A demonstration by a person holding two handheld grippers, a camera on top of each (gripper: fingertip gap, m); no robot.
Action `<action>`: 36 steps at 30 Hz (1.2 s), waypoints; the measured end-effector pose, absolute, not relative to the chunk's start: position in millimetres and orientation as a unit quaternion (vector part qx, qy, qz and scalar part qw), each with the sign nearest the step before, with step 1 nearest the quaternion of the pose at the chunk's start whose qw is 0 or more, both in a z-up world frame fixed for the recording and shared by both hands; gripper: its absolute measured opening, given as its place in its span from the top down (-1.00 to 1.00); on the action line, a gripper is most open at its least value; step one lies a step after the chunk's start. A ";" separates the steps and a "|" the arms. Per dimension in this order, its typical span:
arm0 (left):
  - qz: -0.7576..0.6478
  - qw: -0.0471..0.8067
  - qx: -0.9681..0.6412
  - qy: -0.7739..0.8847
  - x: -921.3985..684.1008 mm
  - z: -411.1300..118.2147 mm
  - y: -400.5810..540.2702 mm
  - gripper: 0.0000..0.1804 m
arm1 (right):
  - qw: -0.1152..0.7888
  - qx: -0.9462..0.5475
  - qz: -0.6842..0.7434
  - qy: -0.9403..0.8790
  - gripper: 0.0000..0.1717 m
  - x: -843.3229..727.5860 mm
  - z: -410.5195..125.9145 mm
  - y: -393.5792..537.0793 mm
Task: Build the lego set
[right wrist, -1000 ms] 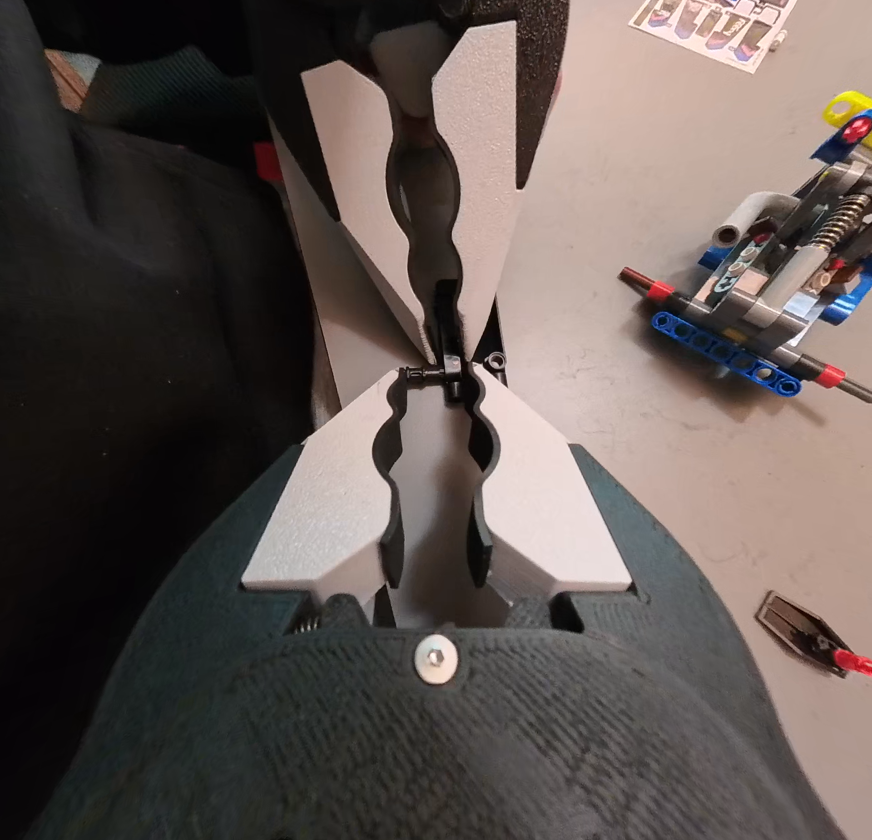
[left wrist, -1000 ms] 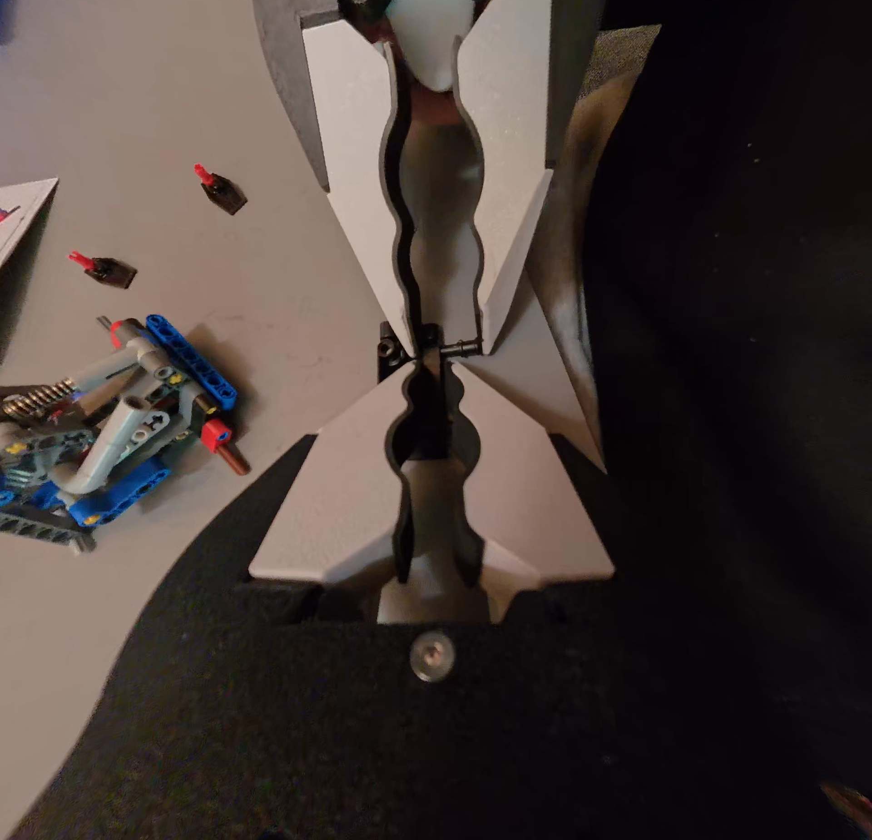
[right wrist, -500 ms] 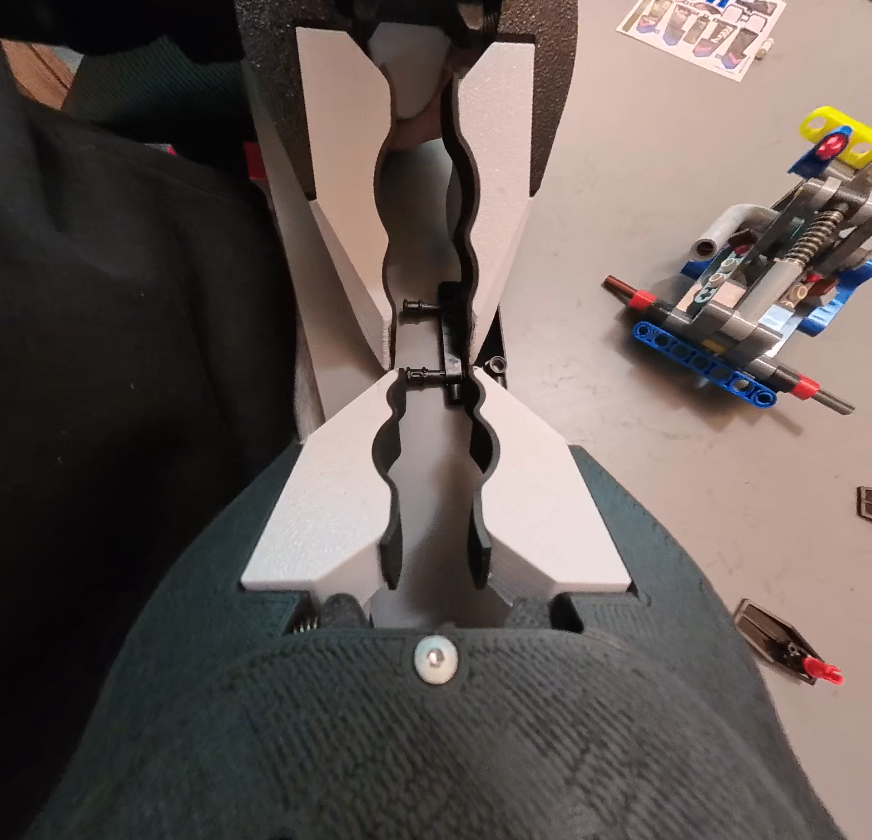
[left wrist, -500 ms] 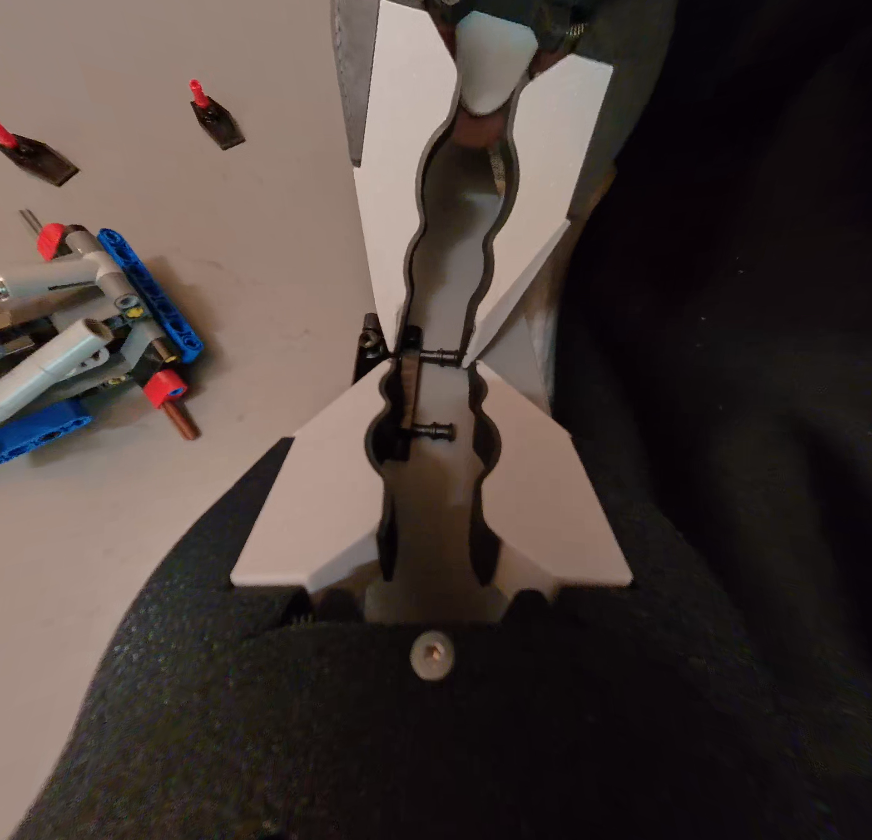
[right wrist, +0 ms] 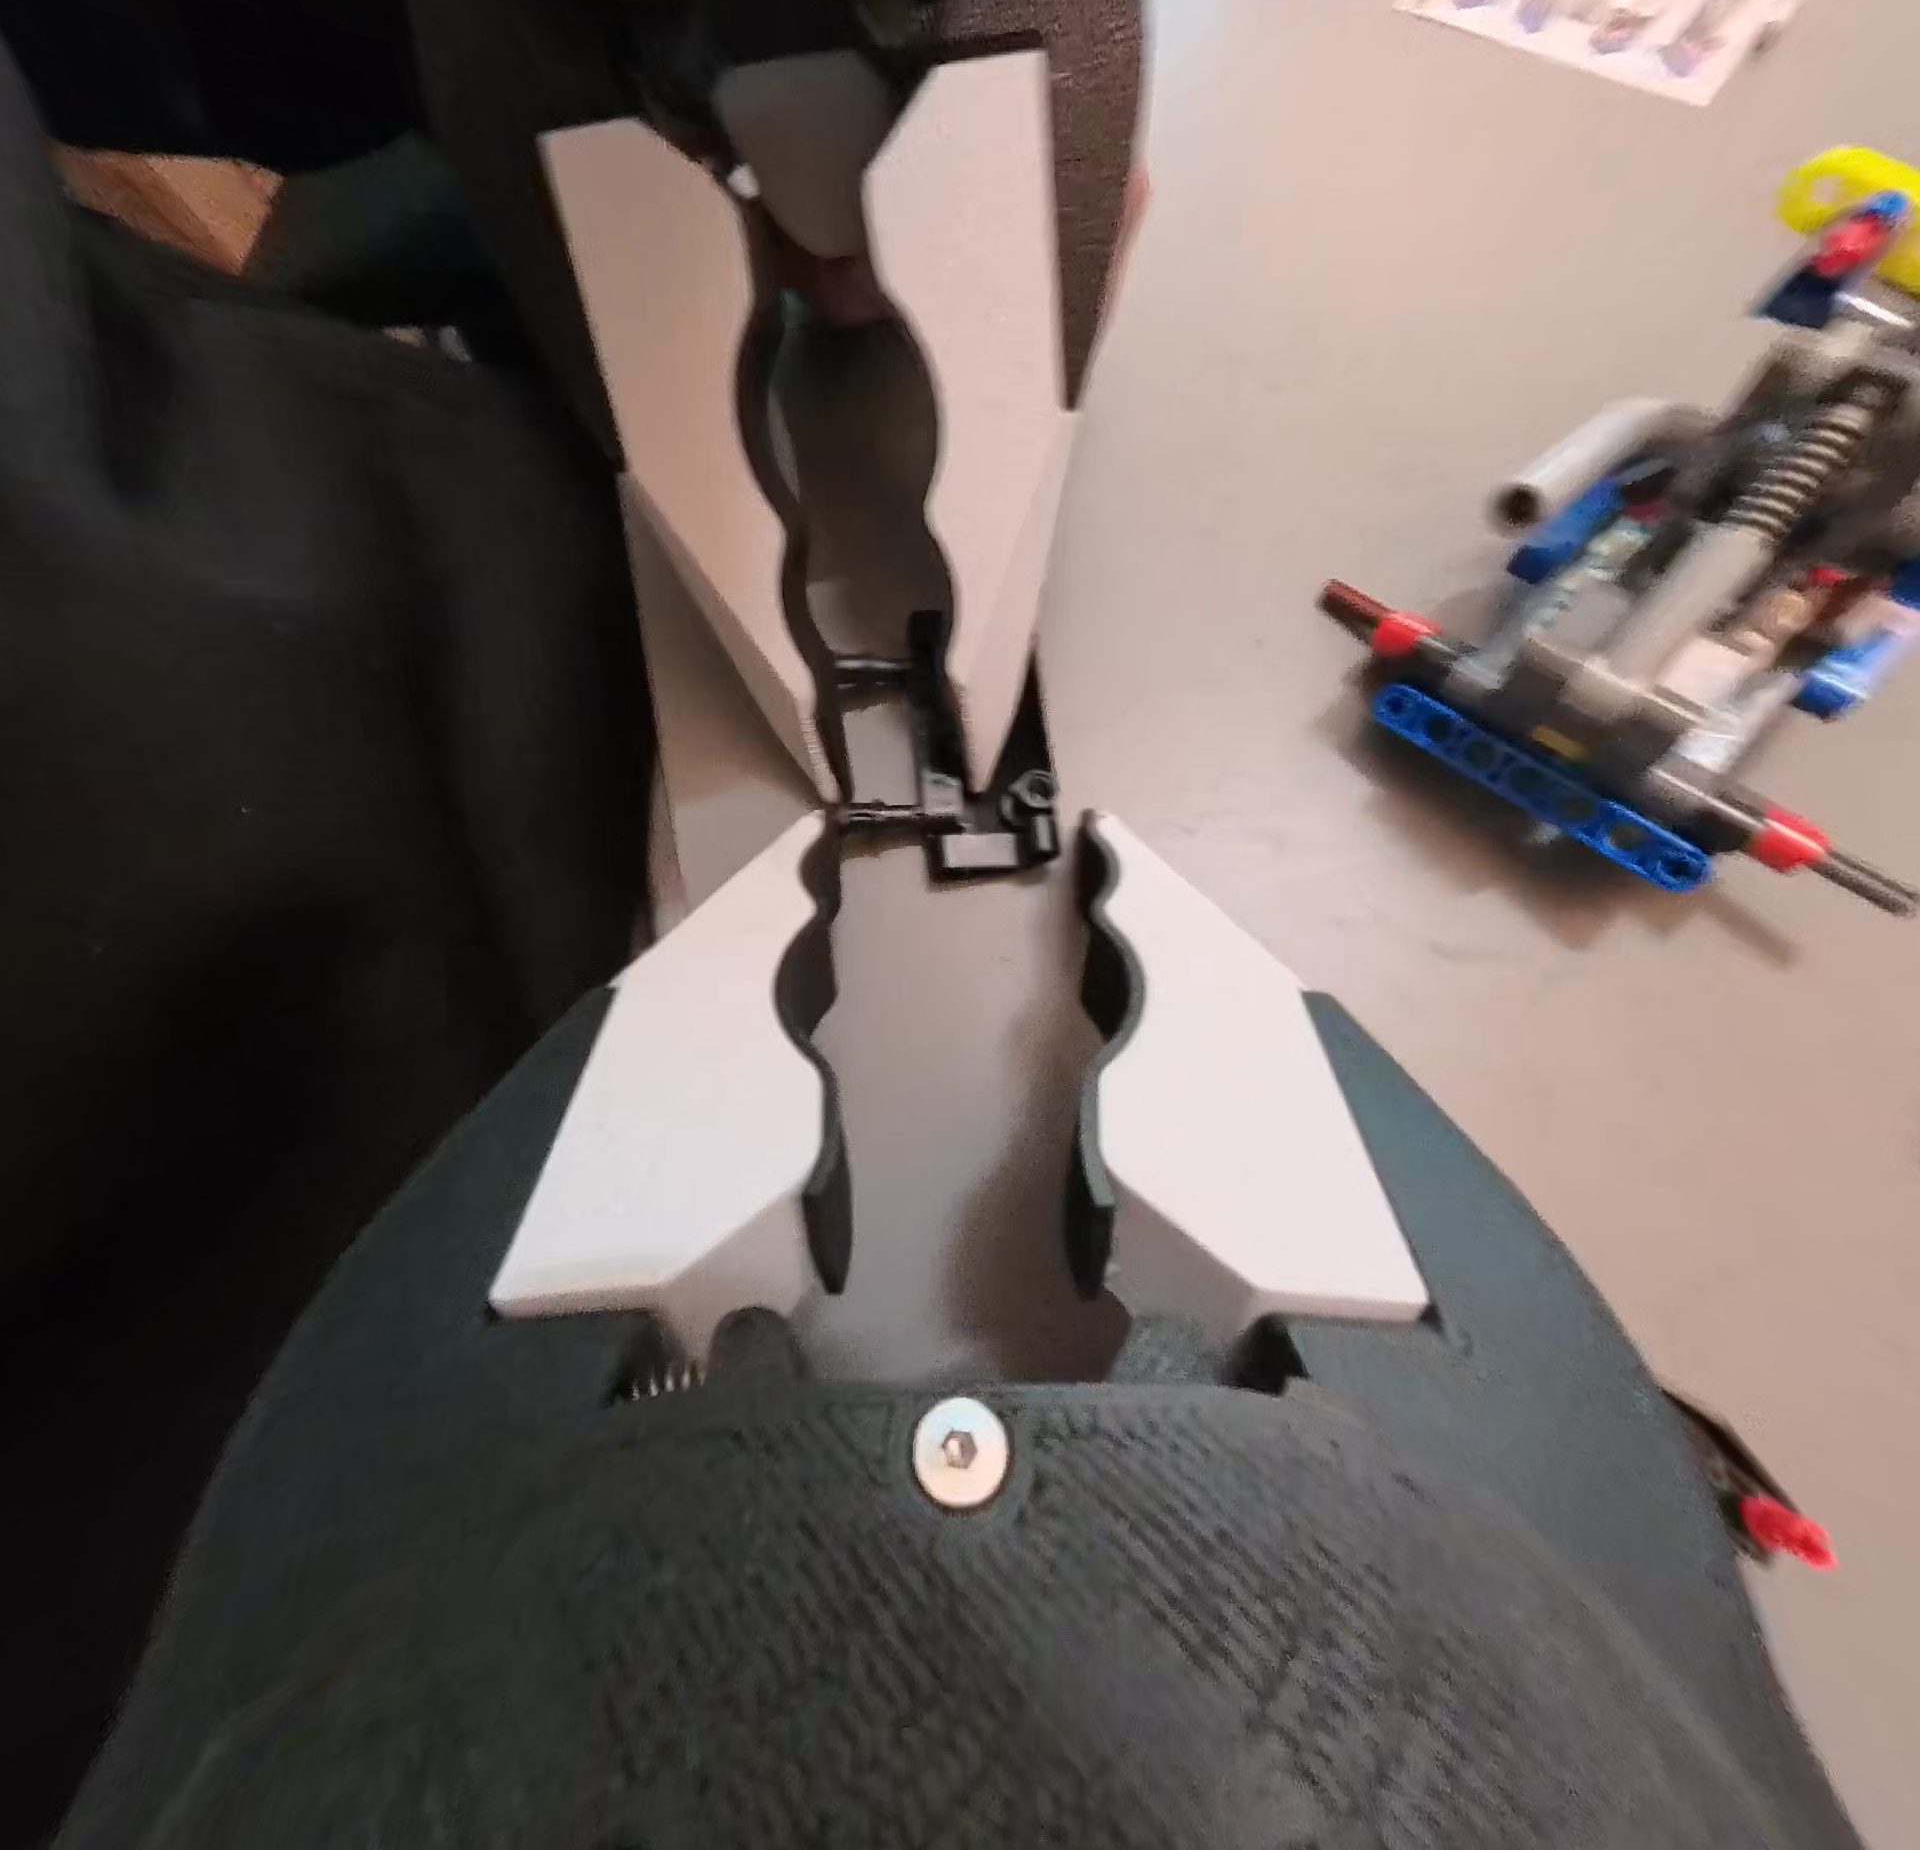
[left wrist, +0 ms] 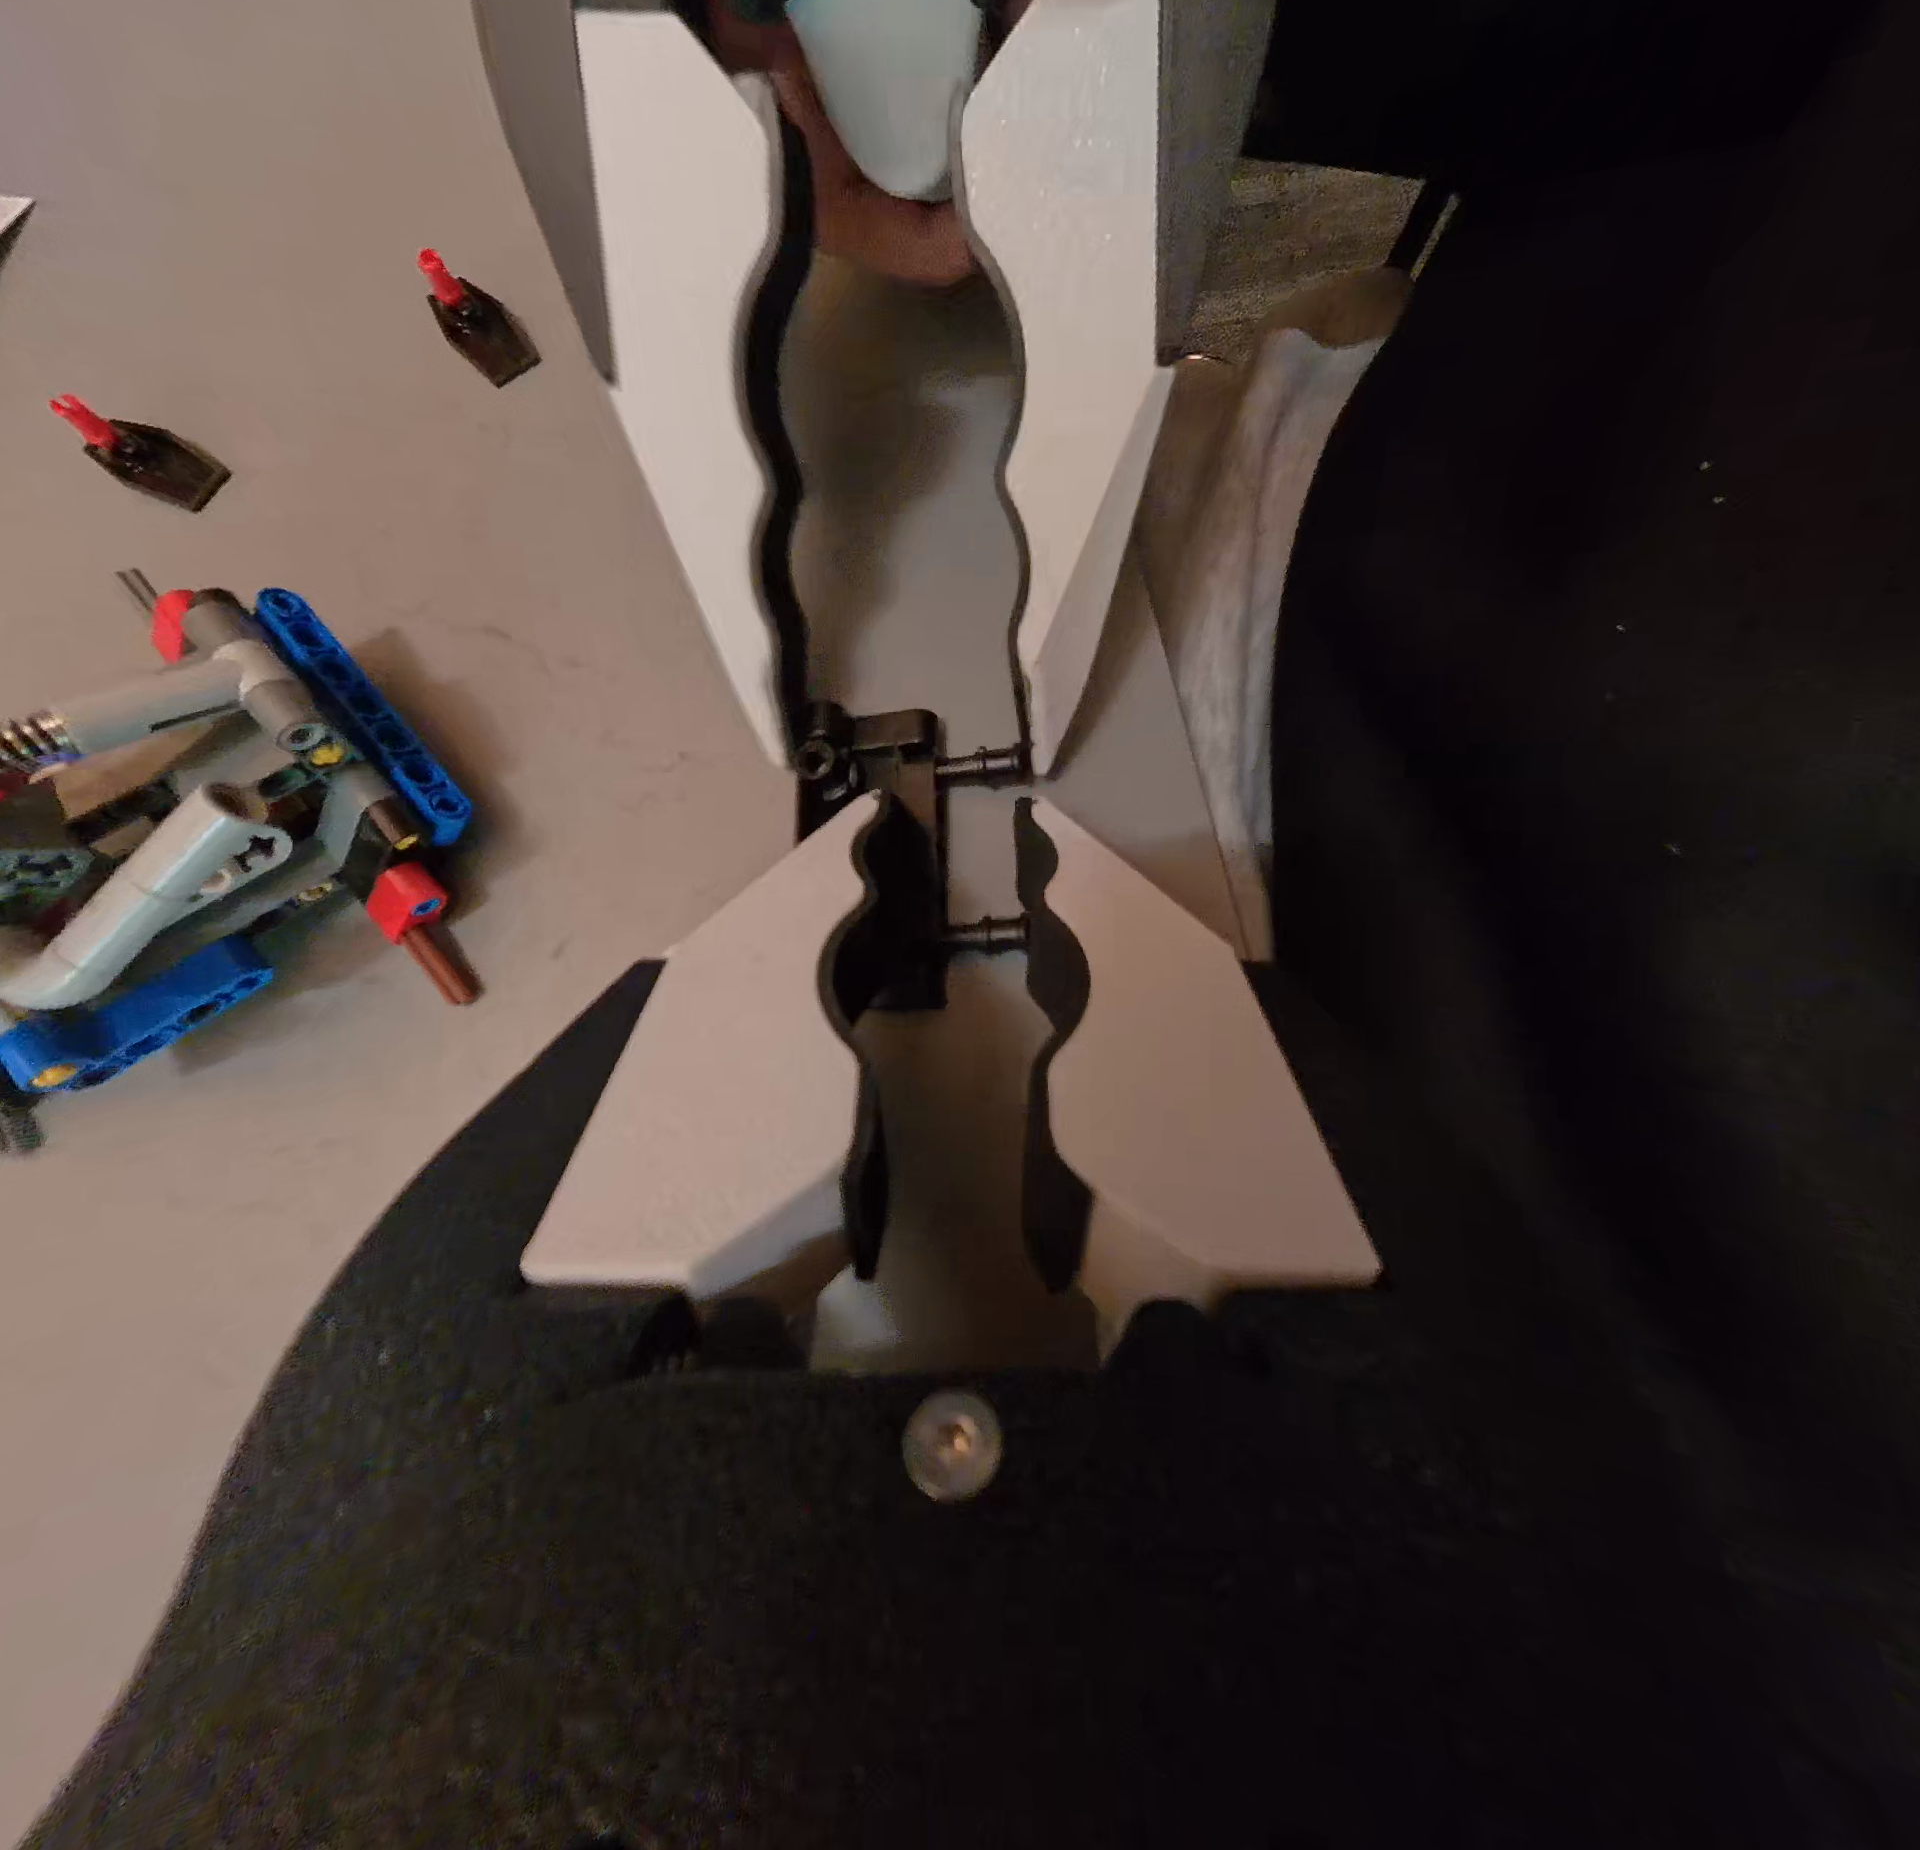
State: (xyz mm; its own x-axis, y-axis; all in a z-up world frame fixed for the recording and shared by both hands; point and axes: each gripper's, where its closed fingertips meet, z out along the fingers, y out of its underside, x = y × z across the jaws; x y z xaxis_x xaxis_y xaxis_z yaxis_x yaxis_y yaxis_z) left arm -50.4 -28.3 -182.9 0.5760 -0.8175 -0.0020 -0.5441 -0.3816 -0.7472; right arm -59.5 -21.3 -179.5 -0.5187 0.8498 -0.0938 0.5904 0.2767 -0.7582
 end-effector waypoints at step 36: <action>-0.190 0.365 -0.808 0.421 -43.0 -181.9 -36.2 0.78 | 0.216 -0.427 0.355 -0.803 0.54 -53.2 -181.1 -32.9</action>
State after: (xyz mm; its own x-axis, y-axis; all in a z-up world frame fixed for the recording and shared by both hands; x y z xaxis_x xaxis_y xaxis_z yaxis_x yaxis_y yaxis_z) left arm -43.0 -36.2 -181.9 0.5724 -0.8200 -0.0008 -0.5421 -0.3776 -0.7507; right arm -53.2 -32.9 -181.1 -0.5425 0.8389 0.0437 0.5322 0.3834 -0.7548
